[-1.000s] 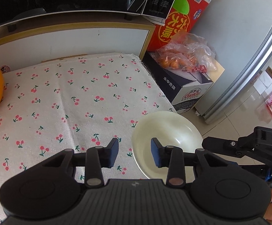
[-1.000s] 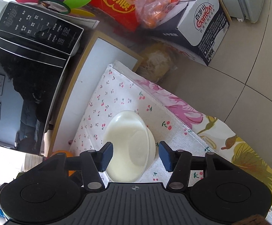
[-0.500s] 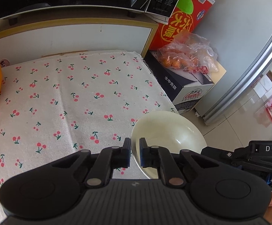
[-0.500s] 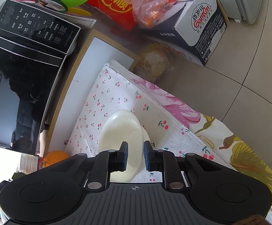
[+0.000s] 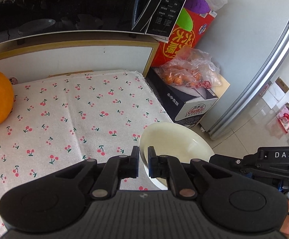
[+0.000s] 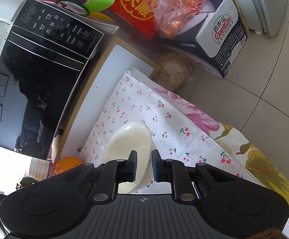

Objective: Organize plates and bowls
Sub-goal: 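Lift the last white bowl with the left gripper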

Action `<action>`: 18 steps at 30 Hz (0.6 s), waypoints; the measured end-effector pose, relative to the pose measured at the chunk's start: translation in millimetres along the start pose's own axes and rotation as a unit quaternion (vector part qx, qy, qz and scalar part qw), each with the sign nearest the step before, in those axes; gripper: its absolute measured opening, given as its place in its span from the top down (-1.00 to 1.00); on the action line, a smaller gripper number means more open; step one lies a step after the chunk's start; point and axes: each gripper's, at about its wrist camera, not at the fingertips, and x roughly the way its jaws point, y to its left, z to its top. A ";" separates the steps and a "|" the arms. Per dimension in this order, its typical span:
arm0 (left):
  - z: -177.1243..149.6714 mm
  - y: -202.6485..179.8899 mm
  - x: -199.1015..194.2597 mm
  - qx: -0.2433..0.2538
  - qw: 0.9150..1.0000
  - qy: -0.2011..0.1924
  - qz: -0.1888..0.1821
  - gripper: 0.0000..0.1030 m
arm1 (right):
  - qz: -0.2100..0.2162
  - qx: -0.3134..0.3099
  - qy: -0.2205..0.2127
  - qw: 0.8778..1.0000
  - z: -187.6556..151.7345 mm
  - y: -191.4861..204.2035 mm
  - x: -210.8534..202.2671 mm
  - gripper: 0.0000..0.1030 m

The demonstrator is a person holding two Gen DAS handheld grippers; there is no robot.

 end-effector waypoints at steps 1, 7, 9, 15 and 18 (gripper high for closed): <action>-0.4 -1.1 -3.7 0.000 1.000 -0.002 -0.002 0.85 | 0.001 -0.001 0.000 1.000 -0.6 0.8 -2.8 0.69; -6.6 -8.8 -26.3 0.005 1.000 -0.018 -0.012 0.85 | 0.002 -0.014 -0.003 1.000 -7.1 5.6 -21.6 0.69; -11.6 -10.6 -33.8 0.002 1.000 -0.024 -0.018 0.85 | 0.002 -0.020 -0.003 1.000 -9.5 6.9 -28.4 0.69; -30.1 -12.4 -47.1 -0.010 0.999 -0.027 -0.029 0.85 | -0.001 -0.044 -0.001 0.999 -21.0 9.6 -47.5 0.68; -40.5 -11.9 -54.9 -0.021 0.999 -0.027 -0.031 0.85 | -0.001 -0.056 0.003 0.998 -28.1 11.2 -55.5 0.68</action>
